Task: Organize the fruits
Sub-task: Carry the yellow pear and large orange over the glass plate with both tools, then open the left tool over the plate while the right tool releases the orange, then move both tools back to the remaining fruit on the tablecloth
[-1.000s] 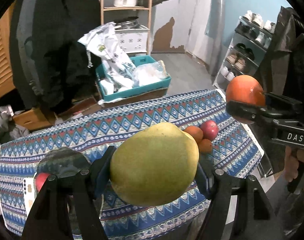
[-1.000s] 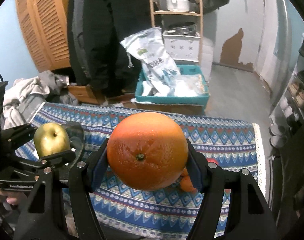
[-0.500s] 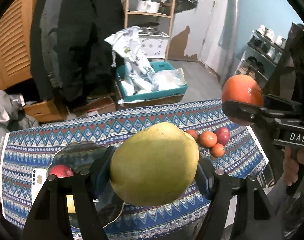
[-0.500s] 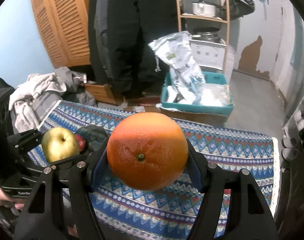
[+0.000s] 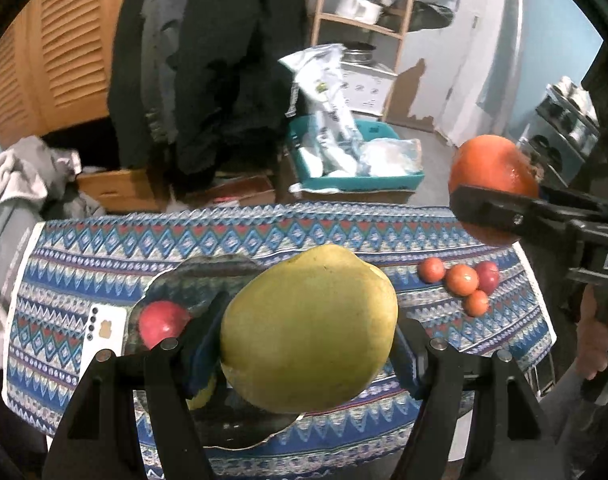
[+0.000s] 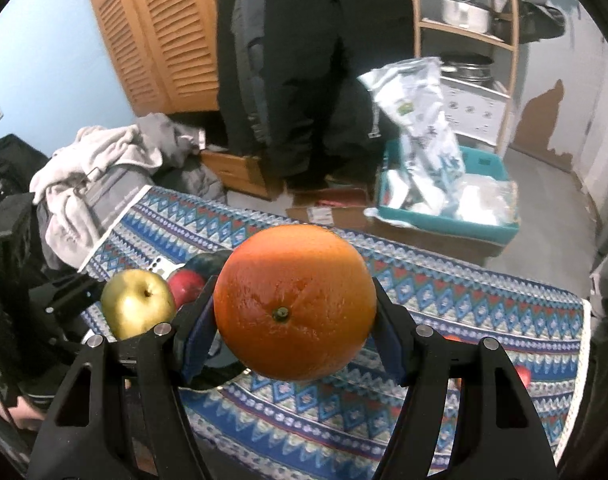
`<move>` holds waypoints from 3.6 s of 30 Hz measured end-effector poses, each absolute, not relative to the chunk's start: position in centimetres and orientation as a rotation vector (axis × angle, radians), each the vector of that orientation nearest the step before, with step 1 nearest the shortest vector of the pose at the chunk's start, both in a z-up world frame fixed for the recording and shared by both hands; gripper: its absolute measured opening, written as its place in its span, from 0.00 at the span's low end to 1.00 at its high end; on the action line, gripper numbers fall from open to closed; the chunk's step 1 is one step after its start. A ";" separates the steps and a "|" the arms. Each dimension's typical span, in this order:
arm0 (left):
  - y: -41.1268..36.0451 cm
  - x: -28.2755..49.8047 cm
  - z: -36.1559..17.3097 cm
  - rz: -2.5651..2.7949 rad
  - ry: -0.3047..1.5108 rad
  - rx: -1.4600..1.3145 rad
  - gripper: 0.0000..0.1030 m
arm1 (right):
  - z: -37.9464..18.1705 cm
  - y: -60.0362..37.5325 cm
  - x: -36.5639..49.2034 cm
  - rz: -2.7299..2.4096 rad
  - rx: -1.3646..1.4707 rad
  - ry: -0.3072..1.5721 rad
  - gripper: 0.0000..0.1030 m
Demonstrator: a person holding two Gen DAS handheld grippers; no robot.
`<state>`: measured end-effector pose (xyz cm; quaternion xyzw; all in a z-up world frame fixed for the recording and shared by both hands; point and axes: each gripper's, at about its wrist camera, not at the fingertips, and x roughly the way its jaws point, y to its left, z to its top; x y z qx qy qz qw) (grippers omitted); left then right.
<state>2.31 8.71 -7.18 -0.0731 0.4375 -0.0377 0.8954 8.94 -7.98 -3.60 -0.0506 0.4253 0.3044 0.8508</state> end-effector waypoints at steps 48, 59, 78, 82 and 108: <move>15.6 3.7 -18.2 0.078 1.109 -0.319 0.69 | -19.0 3.8 13.4 0.711 -0.168 1.219 0.67; 18.8 2.5 -19.0 0.165 1.118 -0.354 0.69 | -21.9 6.0 13.2 0.710 -0.189 1.288 0.69; 18.5 2.0 -16.9 0.158 1.080 -0.326 0.69 | -14.9 4.5 12.4 0.681 -0.169 1.132 0.72; 18.1 1.9 -15.7 0.145 1.060 -0.323 0.69 | -13.0 3.4 11.9 0.648 -0.194 1.082 0.74; 11.2 0.9 -8.1 0.010 0.912 -0.175 0.73 | -4.6 -4.9 7.8 0.562 -0.207 0.906 0.79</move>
